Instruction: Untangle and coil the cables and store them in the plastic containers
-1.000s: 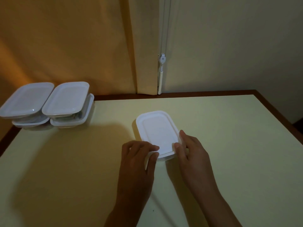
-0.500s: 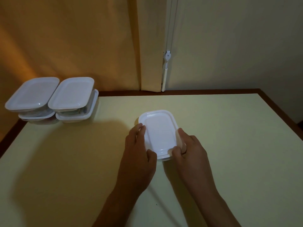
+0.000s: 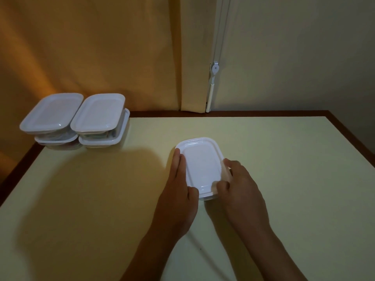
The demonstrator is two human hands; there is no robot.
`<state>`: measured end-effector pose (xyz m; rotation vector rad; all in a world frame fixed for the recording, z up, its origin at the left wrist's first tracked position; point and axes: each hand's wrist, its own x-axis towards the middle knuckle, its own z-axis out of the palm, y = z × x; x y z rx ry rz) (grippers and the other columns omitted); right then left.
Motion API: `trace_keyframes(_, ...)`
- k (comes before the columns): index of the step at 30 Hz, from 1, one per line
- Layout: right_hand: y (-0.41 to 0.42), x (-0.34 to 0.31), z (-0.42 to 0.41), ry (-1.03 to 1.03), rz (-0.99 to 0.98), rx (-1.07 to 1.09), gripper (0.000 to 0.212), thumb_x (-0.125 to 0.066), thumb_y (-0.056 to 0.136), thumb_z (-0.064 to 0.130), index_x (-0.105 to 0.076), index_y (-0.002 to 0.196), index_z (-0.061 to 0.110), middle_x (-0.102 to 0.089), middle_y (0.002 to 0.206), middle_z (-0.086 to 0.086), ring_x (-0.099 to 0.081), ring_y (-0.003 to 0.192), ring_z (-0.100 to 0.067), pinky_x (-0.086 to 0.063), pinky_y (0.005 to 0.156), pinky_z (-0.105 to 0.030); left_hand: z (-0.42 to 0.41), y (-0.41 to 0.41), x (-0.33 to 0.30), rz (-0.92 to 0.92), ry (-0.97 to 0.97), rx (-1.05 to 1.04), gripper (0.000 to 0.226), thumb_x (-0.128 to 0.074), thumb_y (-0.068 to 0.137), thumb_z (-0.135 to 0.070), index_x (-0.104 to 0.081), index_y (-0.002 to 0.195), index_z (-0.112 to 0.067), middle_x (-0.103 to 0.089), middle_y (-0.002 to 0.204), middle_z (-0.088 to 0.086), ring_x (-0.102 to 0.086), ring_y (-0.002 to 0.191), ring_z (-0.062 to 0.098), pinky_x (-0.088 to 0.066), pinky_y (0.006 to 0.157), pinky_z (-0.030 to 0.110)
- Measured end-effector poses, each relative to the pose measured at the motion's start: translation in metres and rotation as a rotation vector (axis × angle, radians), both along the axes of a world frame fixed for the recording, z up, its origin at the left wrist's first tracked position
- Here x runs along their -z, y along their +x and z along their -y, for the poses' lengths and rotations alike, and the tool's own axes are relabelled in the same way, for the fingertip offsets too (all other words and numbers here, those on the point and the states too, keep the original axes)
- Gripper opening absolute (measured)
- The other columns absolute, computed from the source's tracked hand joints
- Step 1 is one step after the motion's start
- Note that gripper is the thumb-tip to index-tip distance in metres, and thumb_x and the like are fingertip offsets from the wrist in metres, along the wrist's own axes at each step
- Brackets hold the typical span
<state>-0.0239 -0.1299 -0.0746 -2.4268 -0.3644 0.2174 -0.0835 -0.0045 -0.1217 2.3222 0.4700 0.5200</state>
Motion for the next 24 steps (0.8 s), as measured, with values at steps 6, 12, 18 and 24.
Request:
trace_keyframes(6, 0.014, 0.006, 0.006, 0.252, 0.074, 0.085, 0.024, -0.053, 0.098, 0.023, -0.056, 0.122, 0.025, -0.062, 0.097, 0.012, -0.063, 0.086, -0.01, -0.053, 0.071, -0.028, 0.001, 0.003, -0.003, -0.029, -0.199, -0.004, 0.067, -0.045, 0.099, -0.009, -0.009, 0.153, -0.027, -0.008, 0.159, -0.016, -0.011, 0.133, -0.009, -0.009, 0.09, -0.013)
trace_keyframes(12, 0.022, 0.019, 0.009, 0.291, 0.025, 0.103, 0.044, -0.042, 0.104, 0.02, -0.052, 0.146, 0.031, -0.07, 0.122, -0.001, -0.064, 0.104, -0.016, -0.048, 0.086, -0.017, 0.005, 0.001, -0.011, 0.055, -0.313, -0.051, 0.041, -0.037, 0.104, -0.014, -0.033, 0.142, -0.027, -0.033, 0.12, -0.033, -0.032, 0.097, -0.04, -0.02, 0.08, -0.014)
trace_keyframes(18, 0.031, 0.022, 0.012, 0.311, -0.026, 0.125, 0.043, -0.046, 0.101, 0.016, -0.06, 0.138, 0.032, -0.056, 0.063, 0.008, -0.055, 0.058, 0.002, -0.04, 0.056, -0.007, 0.007, 0.003, -0.009, 0.065, -0.27, -0.08, 0.043, -0.038, 0.102, -0.017, -0.039, 0.145, -0.019, -0.043, 0.123, -0.018, -0.039, 0.093, -0.027, -0.023, 0.081, -0.013)
trace_keyframes(24, 0.031, 0.026, 0.007, 0.22, -0.043, 0.123, 0.046, -0.038, 0.104, 0.025, -0.05, 0.144, 0.042, -0.071, 0.106, -0.001, -0.063, 0.083, -0.018, -0.051, 0.073, -0.032, 0.002, -0.001, -0.016, -0.108, -0.102, -0.061, 0.056, -0.03, 0.097, -0.042, -0.026, 0.151, -0.027, -0.048, 0.116, -0.009, -0.045, 0.104, -0.004, -0.034, 0.097, 0.009)
